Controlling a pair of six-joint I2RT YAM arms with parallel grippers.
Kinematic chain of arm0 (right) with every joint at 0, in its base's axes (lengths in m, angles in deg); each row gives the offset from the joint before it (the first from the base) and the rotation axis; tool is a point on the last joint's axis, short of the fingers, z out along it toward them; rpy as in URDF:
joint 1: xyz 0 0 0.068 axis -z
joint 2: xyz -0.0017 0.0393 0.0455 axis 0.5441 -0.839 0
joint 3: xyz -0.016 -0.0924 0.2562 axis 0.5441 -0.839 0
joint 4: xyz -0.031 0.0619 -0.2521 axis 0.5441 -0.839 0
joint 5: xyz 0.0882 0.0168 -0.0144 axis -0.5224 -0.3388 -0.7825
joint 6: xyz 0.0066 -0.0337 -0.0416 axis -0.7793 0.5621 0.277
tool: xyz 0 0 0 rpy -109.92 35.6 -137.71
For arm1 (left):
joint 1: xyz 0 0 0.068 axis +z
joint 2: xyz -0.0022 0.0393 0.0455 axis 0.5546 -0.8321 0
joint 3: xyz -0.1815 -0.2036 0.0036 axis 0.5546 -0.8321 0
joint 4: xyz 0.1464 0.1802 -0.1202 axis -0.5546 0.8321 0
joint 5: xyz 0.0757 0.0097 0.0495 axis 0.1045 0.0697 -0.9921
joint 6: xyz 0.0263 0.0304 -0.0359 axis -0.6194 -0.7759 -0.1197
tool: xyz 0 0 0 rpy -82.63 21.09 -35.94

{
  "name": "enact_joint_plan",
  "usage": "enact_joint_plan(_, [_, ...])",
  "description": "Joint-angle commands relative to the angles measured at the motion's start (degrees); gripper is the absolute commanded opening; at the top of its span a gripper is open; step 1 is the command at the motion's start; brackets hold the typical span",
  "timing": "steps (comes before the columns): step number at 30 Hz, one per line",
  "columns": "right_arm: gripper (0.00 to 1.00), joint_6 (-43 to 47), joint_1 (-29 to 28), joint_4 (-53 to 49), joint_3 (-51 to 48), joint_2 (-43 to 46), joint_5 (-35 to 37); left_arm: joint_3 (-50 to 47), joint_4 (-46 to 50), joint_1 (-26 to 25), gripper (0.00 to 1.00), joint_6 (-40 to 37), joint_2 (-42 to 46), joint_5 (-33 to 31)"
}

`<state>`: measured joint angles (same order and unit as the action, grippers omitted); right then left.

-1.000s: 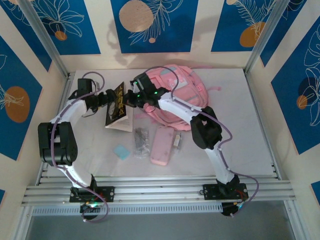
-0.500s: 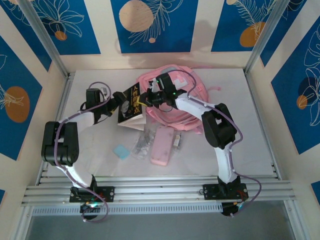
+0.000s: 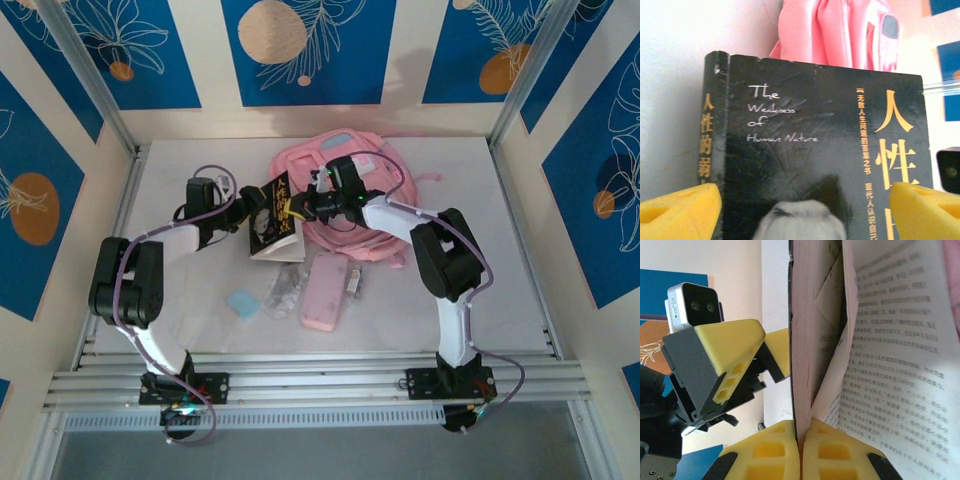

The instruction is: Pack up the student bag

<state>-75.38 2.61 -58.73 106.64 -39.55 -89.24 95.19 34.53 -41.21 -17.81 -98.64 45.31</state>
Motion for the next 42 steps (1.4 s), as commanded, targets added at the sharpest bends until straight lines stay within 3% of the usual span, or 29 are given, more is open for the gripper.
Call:
enact_joint_plan(1, [0.00,-0.1,1.9,3.6,-0.8,6.4,-2.2,0.3,6.6,-0.2,0.89,-4.4,0.9,-3.4])
enact_joint_plan(8, [0.00,-0.9,2.8,4.9,-2.5,6.7,-3.1,-0.5,-0.8,-3.0,0.84,-0.2,-1.8,-0.6])
enact_joint_plan(11, [0.00,-1.0,3.2,5.0,-3.2,6.6,-3.2,-0.7,-5.9,-4.1,0.76,3.4,-3.5,1.7])
enact_joint_plan(14, [0.00,-1.4,3.6,5.6,-4.2,6.7,-3.2,-1.0,-9.2,-4.8,0.61,5.7,-3.8,2.8])
enact_joint_plan(16, [0.00,-1.7,3.9,5.9,-4.9,6.7,-3.1,-1.4,-10.2,-4.9,0.46,6.3,-2.9,2.7])
enact_joint_plan(22, [0.01,-2.2,3.8,6.4,-5.3,6.6,-3.2,-1.3,-8.6,-4.7,0.15,6.2,0.1,1.6])
enact_joint_plan(23, [0.08,-2.3,3.7,6.4,-5.3,6.6,-3.2,-1.1,-8.4,-4.7,0.11,6.2,0.5,1.5])
enact_joint_plan(24, [0.25,-2.5,3.6,6.4,-5.3,6.8,-3.2,-0.9,-7.9,-4.5,0.07,6.1,1.0,1.3])
enact_joint_plan(25, [0.51,-2.7,3.5,6.0,-5.6,7.2,-2.7,-0.6,-7.3,-4.1,0.01,6.1,1.8,0.9])
enact_joint_plan(26, [0.66,-2.6,3.2,5.3,-5.8,7.8,-1.9,-0.5,-7.0,-3.8,0.00,6.2,2.5,0.6])
enact_joint_plan(27, [0.89,-2.3,2.9,3.6,-6.0,8.7,-0.4,-0.4,-6.9,-3.4,0.00,6.3,3.4,0.2])
enact_joint_plan(28, [0.99,-1.7,2.4,1.2,-6.0,9.7,1.6,-0.2,-6.6,-2.9,0.00,6.5,4.4,-0.2])
enact_joint_plan(33, [0.99,-1.8,-1.9,-7.3,-7.4,14.2,10.6,0.7,-4.4,-1.7,0.00,6.2,10.3,-6.7])
enact_joint_plan(39, [0.99,-12.8,-9.7,-0.1,-11.0,15.8,15.9,-0.1,-6.6,-1.8,0.00,8.5,14.9,-16.3])
enact_joint_plan(42, [0.99,-19.1,-12.8,8.9,-12.0,14.8,17.8,-1.6,-9.5,-2.2,0.00,10.6,15.9,-19.0])
